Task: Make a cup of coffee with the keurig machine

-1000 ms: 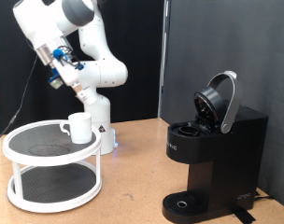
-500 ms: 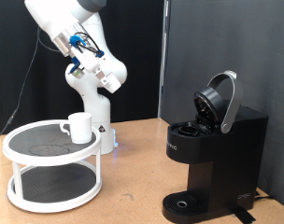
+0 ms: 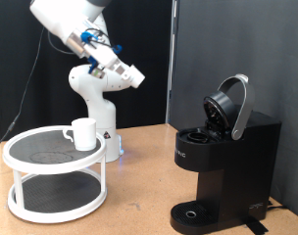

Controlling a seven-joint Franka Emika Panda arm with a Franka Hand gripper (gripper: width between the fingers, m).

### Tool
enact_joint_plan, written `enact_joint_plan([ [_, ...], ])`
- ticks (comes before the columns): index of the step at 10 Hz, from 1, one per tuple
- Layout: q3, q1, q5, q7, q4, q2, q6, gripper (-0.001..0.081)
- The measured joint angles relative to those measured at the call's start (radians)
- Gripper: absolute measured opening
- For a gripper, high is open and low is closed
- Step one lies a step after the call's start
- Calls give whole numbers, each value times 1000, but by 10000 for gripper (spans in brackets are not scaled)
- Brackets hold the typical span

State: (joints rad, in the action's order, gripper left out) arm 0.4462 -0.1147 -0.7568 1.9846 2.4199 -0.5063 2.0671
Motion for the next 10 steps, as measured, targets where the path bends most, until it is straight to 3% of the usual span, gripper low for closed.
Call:
enact_joint_plan([
  [3, -48, -29, 7, 82, -85, 52, -60, 378],
  [6, -96, -41, 12, 122, -154, 105, -64, 378],
  [10, -128, -43, 16, 123, -181, 132, -47, 378],
])
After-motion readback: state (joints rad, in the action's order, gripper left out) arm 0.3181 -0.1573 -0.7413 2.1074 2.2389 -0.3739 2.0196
